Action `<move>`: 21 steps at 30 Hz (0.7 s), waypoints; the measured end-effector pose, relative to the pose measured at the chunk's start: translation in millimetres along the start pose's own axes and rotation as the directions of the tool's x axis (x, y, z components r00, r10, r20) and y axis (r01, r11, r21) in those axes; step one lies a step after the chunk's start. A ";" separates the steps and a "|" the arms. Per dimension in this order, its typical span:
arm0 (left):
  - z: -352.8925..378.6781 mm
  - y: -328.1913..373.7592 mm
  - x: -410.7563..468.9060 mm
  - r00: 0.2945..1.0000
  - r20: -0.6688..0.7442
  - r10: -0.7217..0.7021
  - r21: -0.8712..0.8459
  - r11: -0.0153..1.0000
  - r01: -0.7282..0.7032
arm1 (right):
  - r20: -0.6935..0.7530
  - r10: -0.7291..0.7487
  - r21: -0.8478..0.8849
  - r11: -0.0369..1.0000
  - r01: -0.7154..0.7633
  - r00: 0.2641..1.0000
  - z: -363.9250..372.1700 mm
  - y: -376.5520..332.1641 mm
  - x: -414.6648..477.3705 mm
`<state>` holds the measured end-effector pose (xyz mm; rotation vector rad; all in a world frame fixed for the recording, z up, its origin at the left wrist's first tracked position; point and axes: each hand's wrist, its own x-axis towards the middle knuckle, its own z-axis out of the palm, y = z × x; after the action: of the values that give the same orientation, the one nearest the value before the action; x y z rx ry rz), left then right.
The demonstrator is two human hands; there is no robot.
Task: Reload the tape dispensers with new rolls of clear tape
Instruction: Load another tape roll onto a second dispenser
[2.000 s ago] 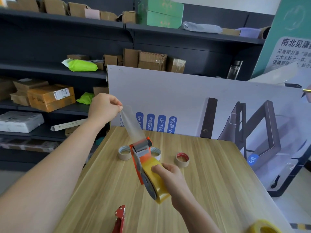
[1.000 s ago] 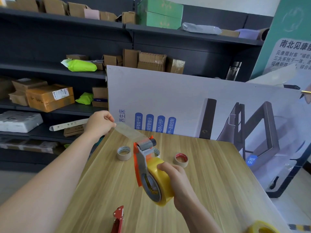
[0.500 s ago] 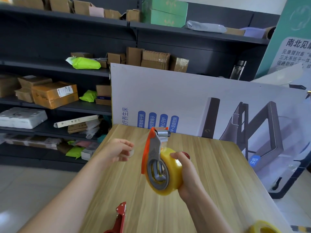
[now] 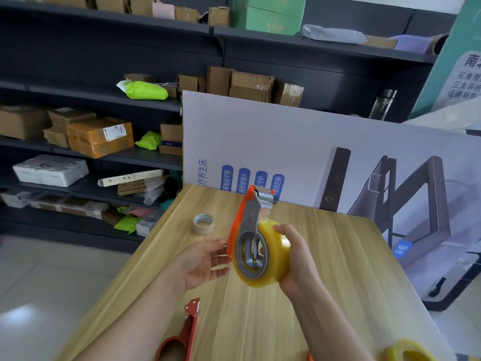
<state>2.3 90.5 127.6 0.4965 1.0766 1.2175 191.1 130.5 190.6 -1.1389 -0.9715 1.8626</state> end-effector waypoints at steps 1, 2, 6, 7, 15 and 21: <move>2.8 -2.5 -2.6 1.000 -0.008 -0.004 -0.023 1.000 0.004 | -0.004 0.001 -0.002 1.000 -0.001 1.000 -0.4 -0.2 -0.8; 5.6 -5.6 -5.1 1.000 -0.015 -0.009 -0.053 0.999 0.008 | -0.012 0.002 -0.006 1.000 -0.002 1.000 -0.9 -0.6 -1.8; 20.3 -26.1 -14.6 0.998 -0.054 -0.015 -0.198 0.980 0.004 | -0.021 0.009 -0.019 1.000 -0.010 1.000 -6.5 1.0 -4.2; 24.7 -32.7 -16.4 0.997 -0.074 -0.011 -0.234 0.972 -0.006 | -0.017 0.012 -0.014 1.000 -0.013 1.000 -8.1 1.7 -5.4; 54.1 -83.2 -22.3 0.919 -0.353 0.177 -0.089 0.971 -0.221 | 0.027 0.064 0.061 0.996 -0.066 0.998 -19.9 13.4 -17.0; 56.2 -107.0 -19.7 0.858 -0.470 0.207 0.029 0.975 -0.219 | 0.030 0.132 0.075 0.988 -0.134 0.991 -28.3 33.3 -23.5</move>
<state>105.2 50.1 74.8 0.3078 1.4430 1.5989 218.6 101.7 160.9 -1.1611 -0.8472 2.0066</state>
